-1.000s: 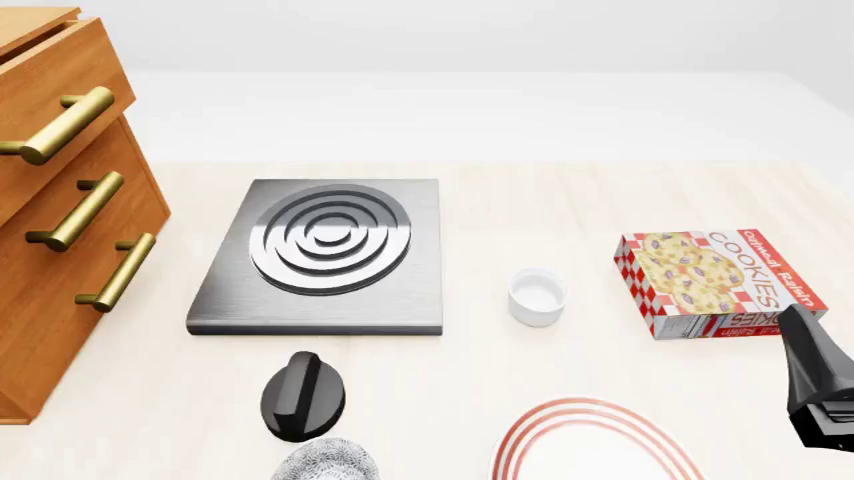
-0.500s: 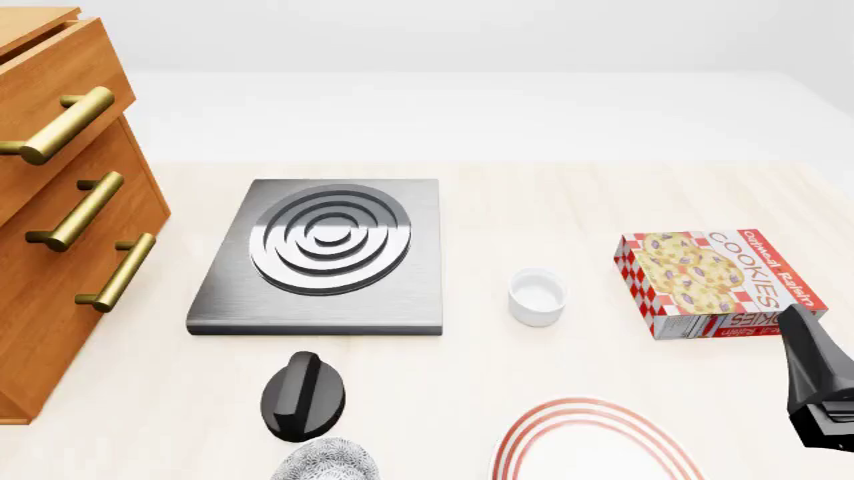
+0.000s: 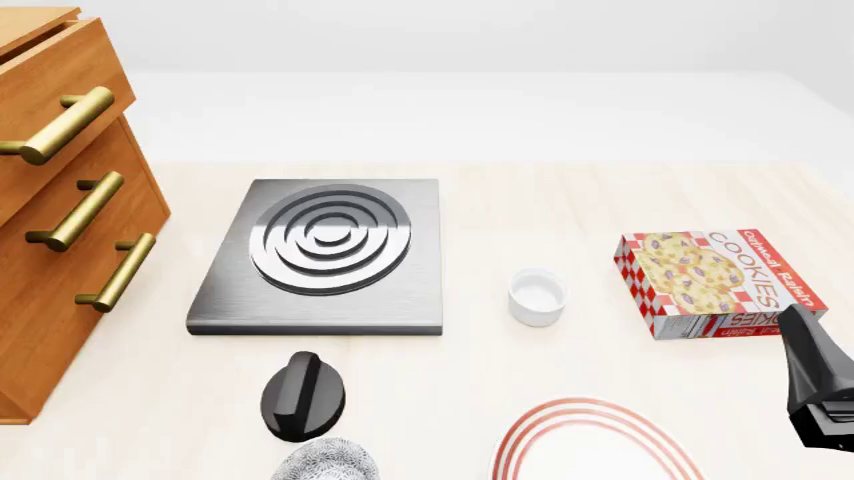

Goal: Pick the akita bowl on the wooden cabinet and place it on the plate.

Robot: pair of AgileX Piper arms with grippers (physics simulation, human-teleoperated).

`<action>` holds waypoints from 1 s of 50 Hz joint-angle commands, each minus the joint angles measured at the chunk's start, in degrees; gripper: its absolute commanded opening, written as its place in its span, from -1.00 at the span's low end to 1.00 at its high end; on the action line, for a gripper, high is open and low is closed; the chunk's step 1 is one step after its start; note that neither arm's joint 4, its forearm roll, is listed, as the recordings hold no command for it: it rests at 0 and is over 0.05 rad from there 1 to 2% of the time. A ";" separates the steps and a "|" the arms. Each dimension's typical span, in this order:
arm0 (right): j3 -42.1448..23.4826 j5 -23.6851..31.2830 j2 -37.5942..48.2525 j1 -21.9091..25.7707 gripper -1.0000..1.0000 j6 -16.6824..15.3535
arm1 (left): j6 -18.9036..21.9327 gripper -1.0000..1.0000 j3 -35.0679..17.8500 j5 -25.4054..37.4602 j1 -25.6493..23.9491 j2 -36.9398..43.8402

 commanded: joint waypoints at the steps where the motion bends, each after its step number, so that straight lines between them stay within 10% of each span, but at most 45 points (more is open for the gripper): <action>1: 0.00 0.00 0.00 -0.01 1.00 0.01 | 0.29 -1.00 0.84 -1.05 -2.29 0.35; 50: 0.00 0.00 0.00 0.00 1.00 -0.01 | 0.69 -1.00 8.73 -3.89 -12.70 -1.48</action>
